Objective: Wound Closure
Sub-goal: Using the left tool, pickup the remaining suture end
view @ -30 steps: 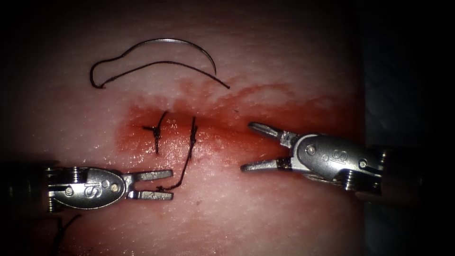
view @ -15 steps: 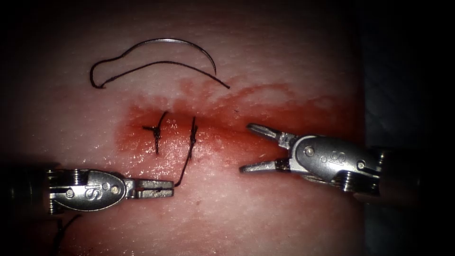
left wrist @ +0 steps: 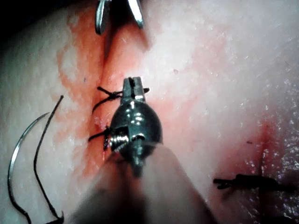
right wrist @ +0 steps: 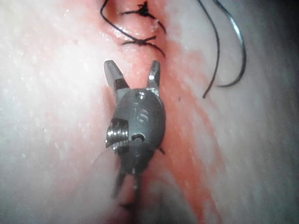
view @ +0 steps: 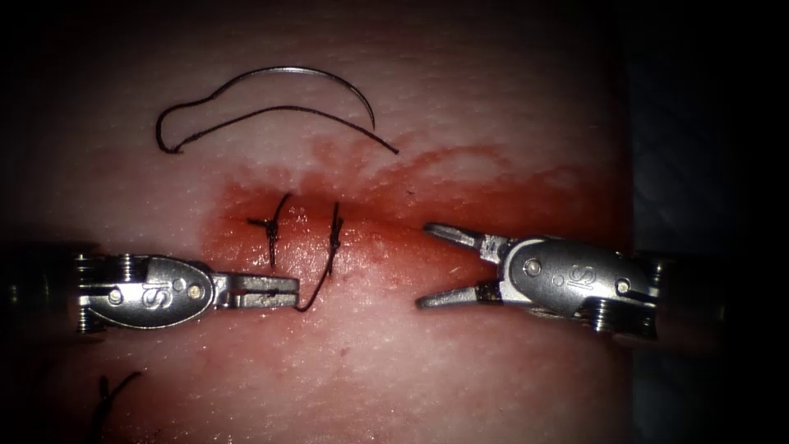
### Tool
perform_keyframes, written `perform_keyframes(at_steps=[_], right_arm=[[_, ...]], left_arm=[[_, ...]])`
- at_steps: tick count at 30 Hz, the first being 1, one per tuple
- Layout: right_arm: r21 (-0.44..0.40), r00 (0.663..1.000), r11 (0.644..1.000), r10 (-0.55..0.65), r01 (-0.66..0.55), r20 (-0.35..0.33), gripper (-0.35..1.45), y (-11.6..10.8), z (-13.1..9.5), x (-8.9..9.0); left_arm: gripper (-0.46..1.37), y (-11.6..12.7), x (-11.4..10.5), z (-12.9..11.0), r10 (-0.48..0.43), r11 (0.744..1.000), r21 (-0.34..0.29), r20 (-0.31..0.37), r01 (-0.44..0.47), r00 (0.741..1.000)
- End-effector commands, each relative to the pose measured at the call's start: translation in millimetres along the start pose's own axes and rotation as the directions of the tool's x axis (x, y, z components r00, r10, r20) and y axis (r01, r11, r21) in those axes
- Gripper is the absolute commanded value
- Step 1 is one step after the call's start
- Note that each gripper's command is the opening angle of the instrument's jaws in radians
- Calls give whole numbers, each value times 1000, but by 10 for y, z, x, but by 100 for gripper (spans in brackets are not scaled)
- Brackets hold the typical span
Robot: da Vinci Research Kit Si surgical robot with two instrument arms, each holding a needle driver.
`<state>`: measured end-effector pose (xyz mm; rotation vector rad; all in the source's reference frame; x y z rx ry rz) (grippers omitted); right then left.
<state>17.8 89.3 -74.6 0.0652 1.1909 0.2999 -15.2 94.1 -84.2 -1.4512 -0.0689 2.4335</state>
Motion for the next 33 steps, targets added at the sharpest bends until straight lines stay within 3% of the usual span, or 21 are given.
perform_keyframes(at_steps=[1,19,33], right_arm=[[8,1000,1000,-10,10,-3,137,1,1,0],[9,1000,999,-31,31,-7,137,3,2,-4],[9,999,999,-31,31,-7,135,3,2,-4]], left_arm=[[-35,-3,3,-1,4,1000,5,-6,-4,1000],[-35,-24,29,-16,24,998,52,-30,-22,999],[-35,-22,33,-17,30,998,65,-29,-28,999]])
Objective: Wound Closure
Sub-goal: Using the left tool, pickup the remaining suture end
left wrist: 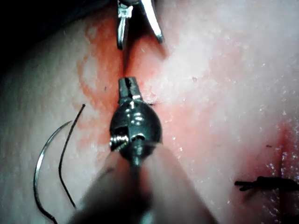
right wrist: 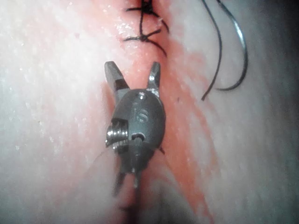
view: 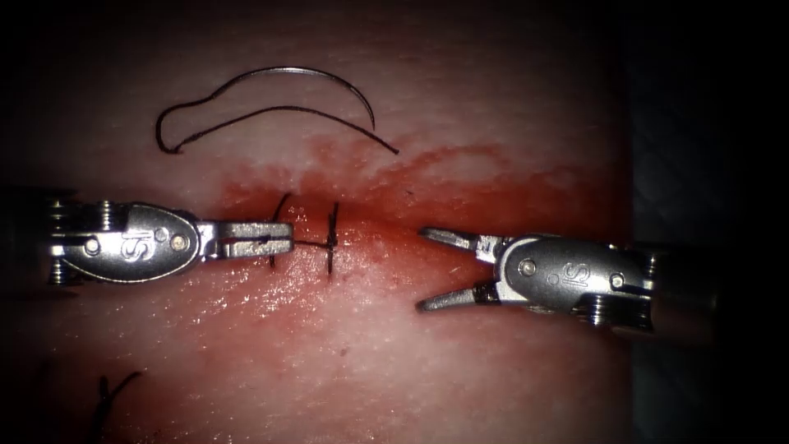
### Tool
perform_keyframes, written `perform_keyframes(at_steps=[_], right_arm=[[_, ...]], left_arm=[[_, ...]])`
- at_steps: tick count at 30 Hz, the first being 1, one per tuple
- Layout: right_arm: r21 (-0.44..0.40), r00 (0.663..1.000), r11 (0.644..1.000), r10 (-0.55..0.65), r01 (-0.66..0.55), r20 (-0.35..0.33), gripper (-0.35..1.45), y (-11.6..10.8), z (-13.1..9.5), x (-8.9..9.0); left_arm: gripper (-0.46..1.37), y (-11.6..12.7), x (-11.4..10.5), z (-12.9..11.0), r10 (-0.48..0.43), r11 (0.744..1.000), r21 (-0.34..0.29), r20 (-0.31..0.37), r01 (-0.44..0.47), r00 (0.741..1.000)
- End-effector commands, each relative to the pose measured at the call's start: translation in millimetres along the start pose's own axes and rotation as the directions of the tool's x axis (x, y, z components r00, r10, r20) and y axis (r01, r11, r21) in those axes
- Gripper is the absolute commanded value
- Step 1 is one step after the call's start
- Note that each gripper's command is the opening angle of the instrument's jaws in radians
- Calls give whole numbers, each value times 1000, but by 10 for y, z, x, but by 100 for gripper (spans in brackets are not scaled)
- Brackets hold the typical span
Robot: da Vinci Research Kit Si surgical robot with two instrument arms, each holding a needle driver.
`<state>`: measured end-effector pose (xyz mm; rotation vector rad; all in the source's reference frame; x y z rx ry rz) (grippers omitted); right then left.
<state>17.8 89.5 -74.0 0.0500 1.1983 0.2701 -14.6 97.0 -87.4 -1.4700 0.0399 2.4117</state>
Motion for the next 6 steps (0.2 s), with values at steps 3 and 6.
perform_keyframes(at_steps=[3,6], right_arm=[[3,1000,1000,0,0,0,135,0,1,0],[2,1000,1000,0,0,-2,134,-1,2,1]], left_arm=[[-35,1,0,0,0,1000,-2,1,0,1000],[-35,3,0,-1,0,1000,0,1,0,1000]])
